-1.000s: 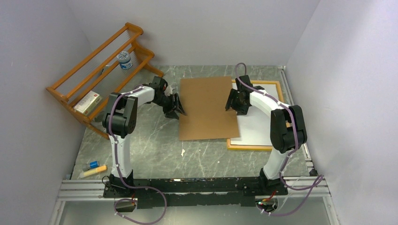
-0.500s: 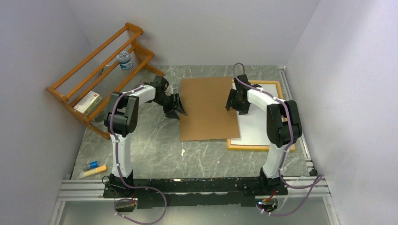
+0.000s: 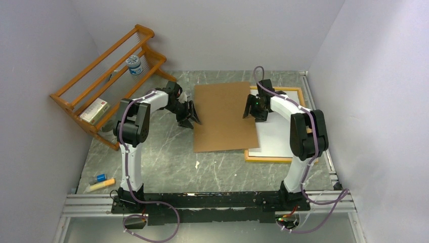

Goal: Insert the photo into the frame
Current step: Pick up the photo frame item at the center of the board.

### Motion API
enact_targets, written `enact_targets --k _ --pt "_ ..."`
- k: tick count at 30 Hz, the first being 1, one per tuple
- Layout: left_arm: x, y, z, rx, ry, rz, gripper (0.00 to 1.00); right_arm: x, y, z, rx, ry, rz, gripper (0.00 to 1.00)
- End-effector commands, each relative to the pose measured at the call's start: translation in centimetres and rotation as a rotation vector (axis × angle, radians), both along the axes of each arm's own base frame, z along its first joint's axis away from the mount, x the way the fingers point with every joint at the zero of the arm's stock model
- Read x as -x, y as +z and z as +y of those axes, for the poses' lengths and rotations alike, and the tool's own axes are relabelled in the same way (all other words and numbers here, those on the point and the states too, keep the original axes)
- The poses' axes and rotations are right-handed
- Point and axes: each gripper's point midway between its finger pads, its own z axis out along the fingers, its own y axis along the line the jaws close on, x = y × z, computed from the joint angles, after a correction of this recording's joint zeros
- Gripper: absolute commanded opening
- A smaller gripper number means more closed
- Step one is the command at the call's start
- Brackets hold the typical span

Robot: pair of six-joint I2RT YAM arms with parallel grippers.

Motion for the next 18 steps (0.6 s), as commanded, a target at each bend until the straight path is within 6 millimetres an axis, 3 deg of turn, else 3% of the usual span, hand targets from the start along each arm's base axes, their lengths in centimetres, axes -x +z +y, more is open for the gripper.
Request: enact_targets --k 1,6,9,18 --pt "1.0 -4.6 1.3 -0.143 -0.036 0.03 0.59 0.2 7.2 4.5 -0.224 0.125 -0.158 0.62" --pt "0.4 -4.8 1.6 -0.157 -0.025 0.024 0.58 1.6 11.5 6.4 -0.373 0.165 -0.22 0.47" --pt "0.1 -4.9 1.9 -0.159 -0.017 0.021 0.58 2.4 14.0 7.3 -0.455 0.183 -0.266 0.43" --pt "-0.2 -4.2 2.4 -0.151 -0.018 0.005 0.58 3.1 16.3 8.6 -0.551 0.239 -0.29 0.42"
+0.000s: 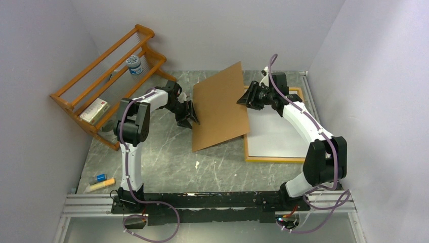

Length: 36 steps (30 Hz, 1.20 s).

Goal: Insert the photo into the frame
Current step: Pick up the photo frame item at the center of the board.

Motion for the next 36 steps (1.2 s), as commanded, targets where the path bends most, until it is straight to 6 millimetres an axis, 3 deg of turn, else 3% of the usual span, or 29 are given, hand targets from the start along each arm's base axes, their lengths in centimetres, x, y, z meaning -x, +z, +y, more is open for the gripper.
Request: enact_targets --k 1,7,12,18,20,28,33,36 --pt "-0.1 -4.1 1.8 -0.12 -0.024 -0.017 0.58 1.1 2.1 2.3 -0.108 0.093 0.001 0.41" --pt "-0.1 -3.3 2.4 -0.134 -0.022 -0.043 0.59 0.0 3.7 1.7 -0.038 0.025 -0.047 0.3" --pt "-0.1 -2.0 2.7 -0.141 -0.027 -0.089 0.6 -0.7 3.5 1.4 0.031 -0.028 -0.043 0.16" --pt "-0.4 0.1 3.9 -0.201 -0.007 -0.166 0.64 -1.4 4.2 0.6 0.071 -0.085 -0.071 0.0" --pt "-0.5 1.3 4.3 -0.216 0.006 -0.204 0.68 -1.7 5.0 0.4 0.085 -0.095 -0.089 0.0" --pt "-0.6 7.9 5.0 -0.202 -0.019 -0.479 0.83 -1.7 7.7 0.0 0.034 -0.184 -0.058 0.0" --pt "1.2 13.7 2.8 -0.136 -0.172 -0.783 0.87 -2.1 9.1 0.3 -0.048 -0.259 -0.007 0.0" --pt "3.1 16.0 0.7 -0.123 -0.301 -0.95 0.87 -2.4 9.8 0.7 -0.095 -0.287 0.023 0.0"
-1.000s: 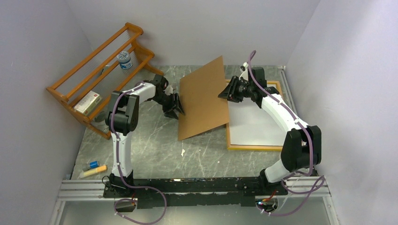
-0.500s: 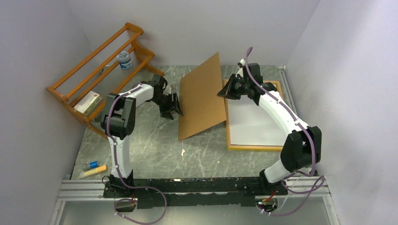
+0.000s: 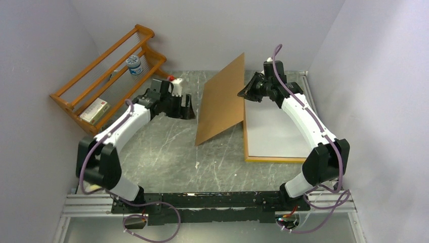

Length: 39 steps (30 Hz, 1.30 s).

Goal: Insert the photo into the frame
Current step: Pick up the photo frame item at the center of the board.

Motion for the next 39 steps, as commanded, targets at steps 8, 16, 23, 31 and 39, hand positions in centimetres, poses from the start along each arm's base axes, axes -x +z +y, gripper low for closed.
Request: enact_targets --k 8,16,23,31,39 --pt "5.8 7.2 -6.7 0.051 -0.491 -0.614 0.8 -1.6 6.7 1.2 -0.204 -0.109 -0.028 0.0" --pt "6.6 7.8 -8.2 -0.069 -0.567 -0.907 0.77 -0.5 8.8 1.6 -0.289 -0.105 -0.01 0.0" --pt "4.4 8.6 -8.2 -0.182 -0.463 -0.998 0.55 0.9 9.6 2.2 -0.356 -0.086 0.023 0.0" --pt "4.2 9.6 -8.2 -0.321 -0.486 -1.059 0.35 1.7 9.3 2.6 -0.392 -0.08 0.068 0.0" --pt "3.2 10.1 -7.2 -0.393 -0.436 -1.083 0.03 1.3 8.5 2.3 -0.39 -0.107 0.076 0.31"
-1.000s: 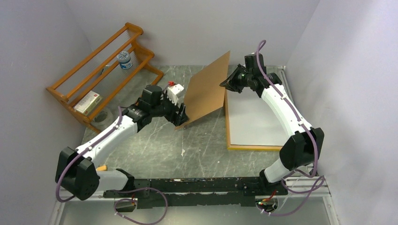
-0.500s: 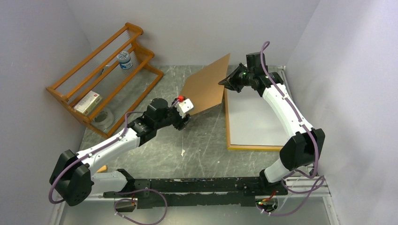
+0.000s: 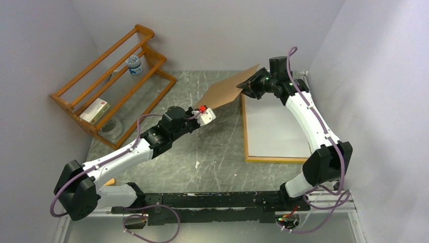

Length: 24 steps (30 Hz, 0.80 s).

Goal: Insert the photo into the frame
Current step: Pick up the photo frame item at the center of the board.

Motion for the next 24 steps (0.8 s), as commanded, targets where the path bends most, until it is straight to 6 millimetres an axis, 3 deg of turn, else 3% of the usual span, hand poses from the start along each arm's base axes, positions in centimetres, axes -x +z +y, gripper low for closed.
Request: enact_targets --k 1,6,12,19,21,24 --pt "-1.0 2.7 -0.2 0.056 0.04 -0.052 0.03 1.4 4.3 1.8 -0.094 0.083 -0.122 0.37" --pt "-1.0 1.1 0.1 0.051 0.073 0.007 0.03 0.8 3.8 1.7 -0.068 0.098 -0.144 0.64" --pt "-0.9 0.4 0.2 0.062 0.097 0.046 0.03 0.6 7.2 0.1 -0.008 0.049 -0.321 0.84" --pt "-0.9 -0.3 0.1 0.07 0.122 0.116 0.03 1.6 8.5 -3.6 0.126 -0.079 -0.432 0.87" --pt "-1.0 0.1 0.1 0.1 0.133 0.129 0.02 1.9 7.7 -4.7 0.183 -0.11 -0.434 0.86" --pt "-1.1 0.4 0.4 0.142 0.153 0.197 0.02 2.4 4.9 -6.4 0.293 -0.137 -0.368 0.81"
